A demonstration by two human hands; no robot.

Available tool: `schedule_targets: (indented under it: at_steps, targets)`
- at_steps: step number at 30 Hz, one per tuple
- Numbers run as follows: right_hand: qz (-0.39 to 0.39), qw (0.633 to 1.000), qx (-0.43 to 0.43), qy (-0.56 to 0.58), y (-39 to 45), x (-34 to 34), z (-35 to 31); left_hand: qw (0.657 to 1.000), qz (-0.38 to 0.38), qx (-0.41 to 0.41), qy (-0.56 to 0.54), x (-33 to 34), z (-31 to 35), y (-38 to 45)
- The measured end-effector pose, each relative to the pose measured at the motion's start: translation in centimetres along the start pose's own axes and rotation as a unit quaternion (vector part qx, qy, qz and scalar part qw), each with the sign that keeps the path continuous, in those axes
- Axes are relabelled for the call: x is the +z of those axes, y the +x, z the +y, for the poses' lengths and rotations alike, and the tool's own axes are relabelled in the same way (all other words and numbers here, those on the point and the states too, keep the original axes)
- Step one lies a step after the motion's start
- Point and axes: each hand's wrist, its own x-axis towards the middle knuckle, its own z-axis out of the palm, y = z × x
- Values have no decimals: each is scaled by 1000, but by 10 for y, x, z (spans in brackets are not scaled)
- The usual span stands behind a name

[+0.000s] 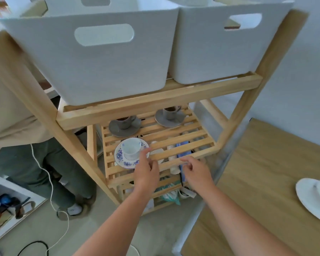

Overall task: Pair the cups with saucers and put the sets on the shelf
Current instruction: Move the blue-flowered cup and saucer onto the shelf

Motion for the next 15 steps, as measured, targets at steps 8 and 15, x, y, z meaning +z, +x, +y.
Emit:
schedule_targets:
  at_steps: [8,15]
  targets:
    - [197,974,93,68,-88,-102,121,958,-254,116,72,125,48,-75]
    - [329,861,247,298,-157,-166,200,927,-368,59,45,215,63,-120]
